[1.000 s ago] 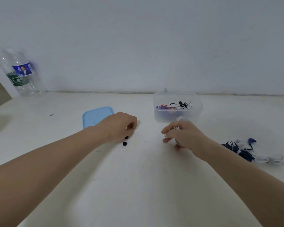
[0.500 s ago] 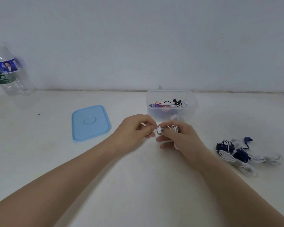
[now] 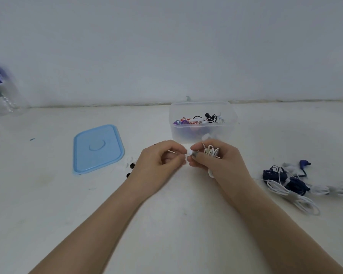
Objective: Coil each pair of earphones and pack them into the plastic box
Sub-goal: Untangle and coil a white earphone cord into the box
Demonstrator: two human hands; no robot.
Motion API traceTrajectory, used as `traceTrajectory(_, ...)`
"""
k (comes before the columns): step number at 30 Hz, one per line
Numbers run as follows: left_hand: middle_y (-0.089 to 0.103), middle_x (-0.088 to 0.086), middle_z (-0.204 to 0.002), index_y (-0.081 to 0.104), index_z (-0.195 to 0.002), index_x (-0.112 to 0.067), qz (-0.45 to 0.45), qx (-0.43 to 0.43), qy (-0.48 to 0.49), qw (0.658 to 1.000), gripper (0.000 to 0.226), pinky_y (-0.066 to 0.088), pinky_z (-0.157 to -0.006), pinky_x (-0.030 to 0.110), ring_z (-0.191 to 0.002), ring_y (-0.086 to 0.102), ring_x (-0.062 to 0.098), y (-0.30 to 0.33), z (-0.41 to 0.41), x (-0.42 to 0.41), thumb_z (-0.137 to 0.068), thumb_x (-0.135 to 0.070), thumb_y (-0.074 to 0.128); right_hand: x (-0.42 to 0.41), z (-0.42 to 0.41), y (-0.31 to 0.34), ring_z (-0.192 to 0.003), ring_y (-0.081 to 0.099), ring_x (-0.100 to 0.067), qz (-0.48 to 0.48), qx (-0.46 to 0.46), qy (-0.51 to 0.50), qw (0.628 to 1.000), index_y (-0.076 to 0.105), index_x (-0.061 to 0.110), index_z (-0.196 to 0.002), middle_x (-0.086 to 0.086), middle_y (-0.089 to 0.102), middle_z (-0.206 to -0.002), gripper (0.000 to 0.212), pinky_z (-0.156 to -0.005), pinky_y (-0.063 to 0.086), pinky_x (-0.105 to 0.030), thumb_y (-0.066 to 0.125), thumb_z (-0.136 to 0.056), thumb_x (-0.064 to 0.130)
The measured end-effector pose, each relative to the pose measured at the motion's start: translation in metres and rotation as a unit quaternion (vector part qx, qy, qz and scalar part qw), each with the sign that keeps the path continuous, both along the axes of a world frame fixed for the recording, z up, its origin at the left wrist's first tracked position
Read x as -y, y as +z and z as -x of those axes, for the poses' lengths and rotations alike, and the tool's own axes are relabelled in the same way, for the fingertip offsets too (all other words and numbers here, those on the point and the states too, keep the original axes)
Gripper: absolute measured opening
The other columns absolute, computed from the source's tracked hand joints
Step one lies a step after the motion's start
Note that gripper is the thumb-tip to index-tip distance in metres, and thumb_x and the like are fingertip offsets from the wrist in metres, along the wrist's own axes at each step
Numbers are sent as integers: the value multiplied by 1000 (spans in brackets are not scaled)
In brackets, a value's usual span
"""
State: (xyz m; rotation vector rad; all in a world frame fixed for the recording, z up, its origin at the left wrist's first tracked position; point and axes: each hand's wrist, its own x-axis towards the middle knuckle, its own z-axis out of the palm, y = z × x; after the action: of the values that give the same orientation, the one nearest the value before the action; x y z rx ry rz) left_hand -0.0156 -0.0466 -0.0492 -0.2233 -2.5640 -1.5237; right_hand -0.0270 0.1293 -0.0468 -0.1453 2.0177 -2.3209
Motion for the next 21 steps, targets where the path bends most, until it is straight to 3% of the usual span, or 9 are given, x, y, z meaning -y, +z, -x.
traceTrajectory(3, 76, 3, -80, 75, -96, -19, -15, 1, -6, 1000, 14, 44, -67, 10, -67, 64, 8, -1, -1, -1, -90, -7, 72, 3, -2, 1, -68, 67, -17, -49, -37, -16, 998, 72, 5, -82, -24, 71, -88, 11, -62, 55, -21, 72, -83, -6)
traceTrajectory(9, 75, -1, -79, 75, -96, -21, -44, -2, -17, 999, 19, 46, -68, 12, -65, 62, 7, -2, -1, -2, -89, -4, 74, 3, -2, 0, -70, 73, -20, -58, -28, -16, 998, 74, 8, -84, -18, 74, -90, 12, -62, 54, -19, 70, -85, -3)
traceTrajectory(15, 77, 3, -88, 72, -94, -18, -64, -16, -14, 998, 21, 52, -70, 17, -87, 75, 23, -3, 1, -1, -87, 1, 66, 6, -4, 1, -70, 70, -17, -69, -43, -26, 996, 74, 9, -81, -5, 71, -77, 13, -67, 59, -26, 72, -83, -4)
traceTrajectory(19, 78, 2, -84, 71, -91, -18, -69, -18, -11, 997, 15, 54, -73, 22, -83, 75, 21, -3, 1, -2, -89, -4, 72, 5, -6, 2, -70, 68, -16, -66, -49, -25, 996, 74, 9, -81, -6, 70, -78, 13, -64, 55, -21, 72, -83, -4)
traceTrajectory(21, 78, 1, -80, 71, -89, -18, -68, -17, -9, 998, 13, 51, -70, 18, -73, 71, 13, -2, 1, 0, -89, -5, 72, 5, -6, 2, -72, 68, -17, -65, -51, -27, 996, 74, 8, -82, -5, 70, -78, 12, -65, 56, -22, 72, -83, -3)
